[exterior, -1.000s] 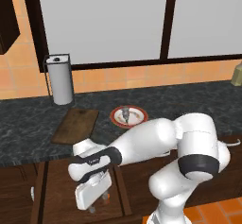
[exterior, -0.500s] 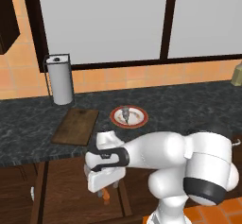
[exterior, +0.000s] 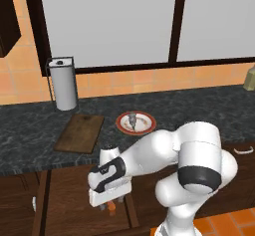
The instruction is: Pick up the knife from the drawer and place it on the cutting board. Then place the meat from the plate to the cutting board.
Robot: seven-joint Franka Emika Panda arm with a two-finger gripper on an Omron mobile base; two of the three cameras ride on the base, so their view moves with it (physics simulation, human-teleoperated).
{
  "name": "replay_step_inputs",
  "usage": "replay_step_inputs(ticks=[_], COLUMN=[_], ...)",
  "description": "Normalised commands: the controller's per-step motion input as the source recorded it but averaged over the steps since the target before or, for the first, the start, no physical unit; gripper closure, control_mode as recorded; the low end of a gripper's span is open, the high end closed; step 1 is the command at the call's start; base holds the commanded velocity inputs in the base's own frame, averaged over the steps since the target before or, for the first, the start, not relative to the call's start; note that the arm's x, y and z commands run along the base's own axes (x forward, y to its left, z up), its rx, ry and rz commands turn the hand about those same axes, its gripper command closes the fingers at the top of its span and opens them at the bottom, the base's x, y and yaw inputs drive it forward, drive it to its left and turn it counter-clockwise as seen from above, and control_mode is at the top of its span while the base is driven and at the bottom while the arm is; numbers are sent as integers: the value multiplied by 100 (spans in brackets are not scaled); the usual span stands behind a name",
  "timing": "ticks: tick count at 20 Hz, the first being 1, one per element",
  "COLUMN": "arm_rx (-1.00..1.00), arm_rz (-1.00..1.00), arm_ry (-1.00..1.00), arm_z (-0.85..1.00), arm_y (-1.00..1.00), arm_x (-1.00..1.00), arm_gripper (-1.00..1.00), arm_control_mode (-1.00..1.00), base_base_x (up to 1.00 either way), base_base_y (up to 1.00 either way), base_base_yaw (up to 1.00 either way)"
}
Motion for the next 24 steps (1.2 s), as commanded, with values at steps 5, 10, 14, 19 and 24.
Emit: replay_step_inputs(ticks=[5,10,14,19,24], arm_rx=[-13,-3,-9,-9,-10], arm_rz=[-14,-12,-11,-3,-1], arm_ry=[-7,-4,-4,0,5], arm_z=[-38,-29,-54,-95,-100], arm_y=[8,2,13,10,18], arm_x=[27,29,36,-21,-92], arm_gripper=[-100,-100,-100,-100,100], arm_control_mode=[-100,-100,-100,-100,-100], base_base_x=[0,0,0,0,0], base_base_y=[0,0,0,0,0], base_base_yaw=[0,0,0,0,0])
